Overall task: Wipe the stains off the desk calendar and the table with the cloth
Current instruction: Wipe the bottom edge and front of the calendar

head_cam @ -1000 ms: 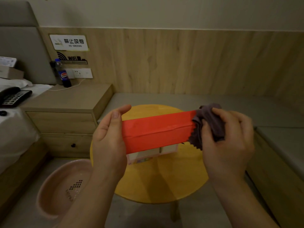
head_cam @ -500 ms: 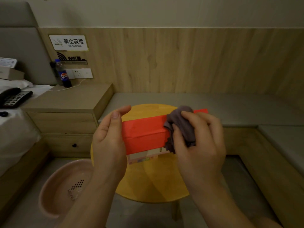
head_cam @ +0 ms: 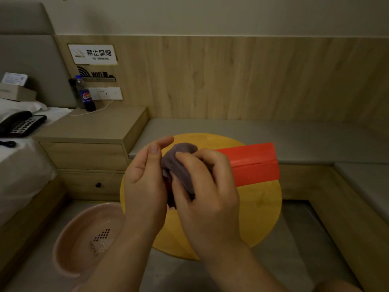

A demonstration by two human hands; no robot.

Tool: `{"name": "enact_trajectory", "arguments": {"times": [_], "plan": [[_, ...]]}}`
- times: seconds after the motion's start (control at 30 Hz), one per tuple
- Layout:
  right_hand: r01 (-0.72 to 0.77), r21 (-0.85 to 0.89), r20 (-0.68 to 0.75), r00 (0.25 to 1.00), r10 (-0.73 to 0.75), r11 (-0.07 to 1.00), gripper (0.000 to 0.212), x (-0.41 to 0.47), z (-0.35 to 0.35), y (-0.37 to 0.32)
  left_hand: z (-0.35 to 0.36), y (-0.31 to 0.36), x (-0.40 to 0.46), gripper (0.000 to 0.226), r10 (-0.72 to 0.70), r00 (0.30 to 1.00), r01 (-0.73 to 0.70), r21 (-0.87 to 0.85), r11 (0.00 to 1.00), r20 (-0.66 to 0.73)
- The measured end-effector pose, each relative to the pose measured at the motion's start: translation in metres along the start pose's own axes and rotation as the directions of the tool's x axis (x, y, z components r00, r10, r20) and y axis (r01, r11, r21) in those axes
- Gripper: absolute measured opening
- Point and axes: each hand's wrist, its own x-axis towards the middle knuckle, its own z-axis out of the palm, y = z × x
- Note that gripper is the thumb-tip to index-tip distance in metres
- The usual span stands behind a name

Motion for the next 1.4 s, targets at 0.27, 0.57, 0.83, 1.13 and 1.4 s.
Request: {"name": "enact_trajectory", "arguments": {"times": [0.27, 0.57, 0.83, 1.13, 1.4], "plan": [[-0.013, -0.130, -0.054, 0.999, 0.006, 0.991, 0.031, 0.006, -0.027, 0.031, -0.003, -0.005, 0.002, 0.028, 0.067, 0.994, -0.053, 0.160, 0.986, -0.082], [-0.121, -0.292, -0.164, 0.984, 0.075, 0.949, 0.028, 0.015, -0.067, 0.074, -0.004, -0.008, 0.003, 0.030, 0.020, 0.997, -0.009, 0.140, 0.990, -0.079], [-0.189, -0.307, -0.220, 0.968, 0.124, 0.933, 0.028, 0.017, -0.074, 0.077, -0.004, -0.007, 0.002, 0.029, 0.046, 0.996, -0.034, 0.146, 0.989, -0.078], [-0.083, -0.167, -0.106, 0.992, 0.066, 0.982, 0.029, 0.009, -0.034, 0.035, -0.001, -0.007, 0.000, 0.030, 0.048, 0.996, -0.036, 0.148, 0.988, -0.075], [-0.037, -0.011, -0.022, 0.999, 0.037, 0.999, 0.027, 0.004, -0.006, -0.001, 0.001, -0.001, -0.003, 0.038, 0.036, 0.999, -0.033, 0.098, 0.995, -0.028]]}}
